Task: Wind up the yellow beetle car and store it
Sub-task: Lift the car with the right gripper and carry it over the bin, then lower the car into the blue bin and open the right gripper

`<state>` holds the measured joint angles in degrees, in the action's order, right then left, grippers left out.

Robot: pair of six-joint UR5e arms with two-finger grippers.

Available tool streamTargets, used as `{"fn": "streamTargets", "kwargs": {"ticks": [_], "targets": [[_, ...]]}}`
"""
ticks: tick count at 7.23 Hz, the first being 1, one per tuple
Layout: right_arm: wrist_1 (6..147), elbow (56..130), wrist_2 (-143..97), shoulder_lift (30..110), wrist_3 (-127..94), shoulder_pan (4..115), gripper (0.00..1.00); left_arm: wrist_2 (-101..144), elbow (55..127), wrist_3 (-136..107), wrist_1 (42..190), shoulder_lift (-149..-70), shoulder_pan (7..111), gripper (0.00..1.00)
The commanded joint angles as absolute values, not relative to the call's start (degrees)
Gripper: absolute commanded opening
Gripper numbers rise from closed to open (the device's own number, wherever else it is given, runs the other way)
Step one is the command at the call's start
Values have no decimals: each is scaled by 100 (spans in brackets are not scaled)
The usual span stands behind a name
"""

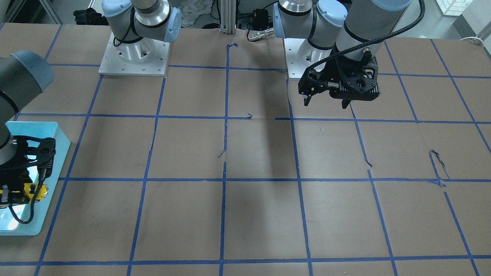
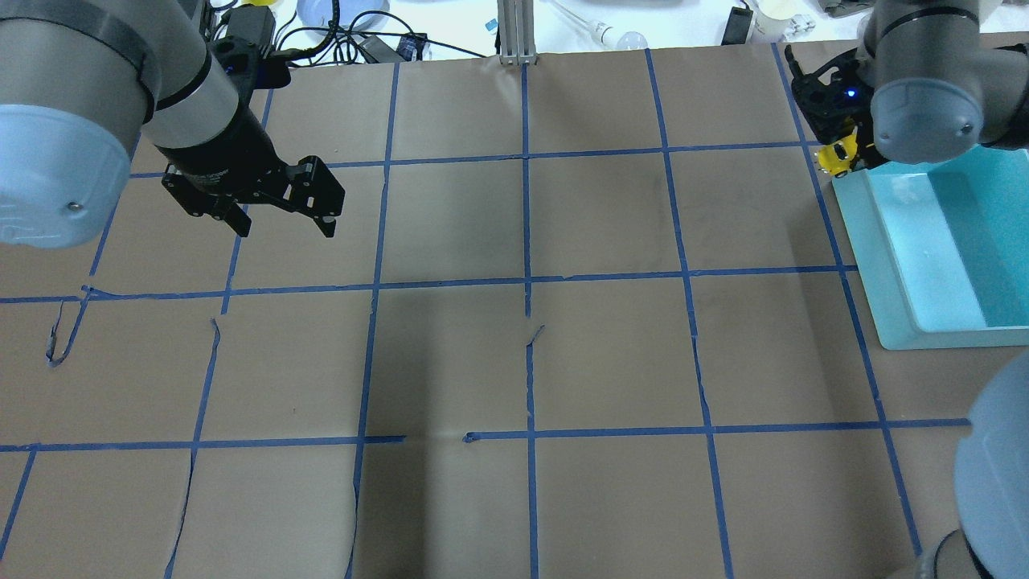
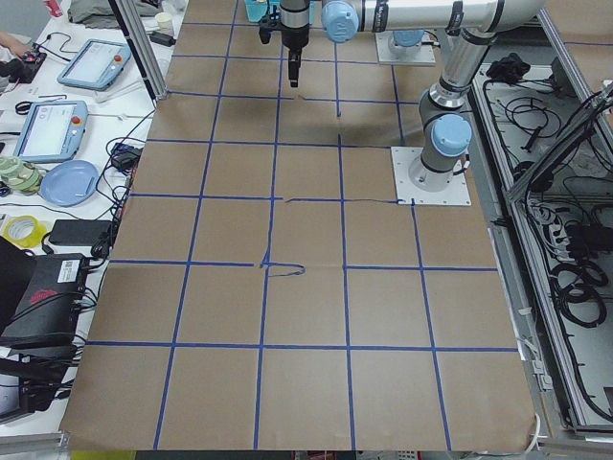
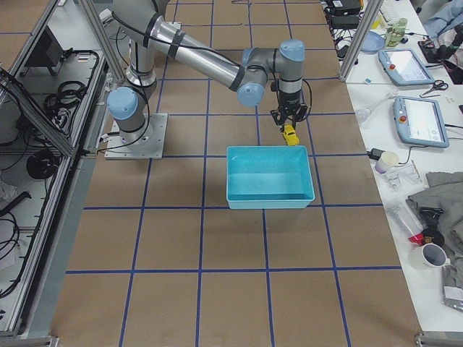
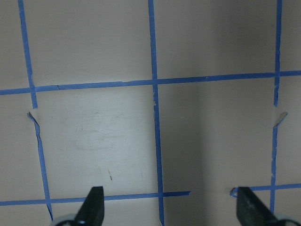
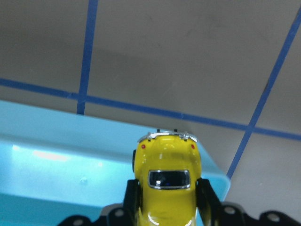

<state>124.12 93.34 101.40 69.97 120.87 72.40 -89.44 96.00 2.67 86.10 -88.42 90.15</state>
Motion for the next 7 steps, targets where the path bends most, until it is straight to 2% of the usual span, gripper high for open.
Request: {"fn": "streamTargets", "kwargs": {"ticks": [1,7], "targets": [[12436,9343,10116,6979,12522,6524,0,-8973,9642,273,8596,-8807,9026,100],[12454,9422,10151,6909,12762,6469,0,-9009,9659,281,8666,-8710,9044,100]]}}
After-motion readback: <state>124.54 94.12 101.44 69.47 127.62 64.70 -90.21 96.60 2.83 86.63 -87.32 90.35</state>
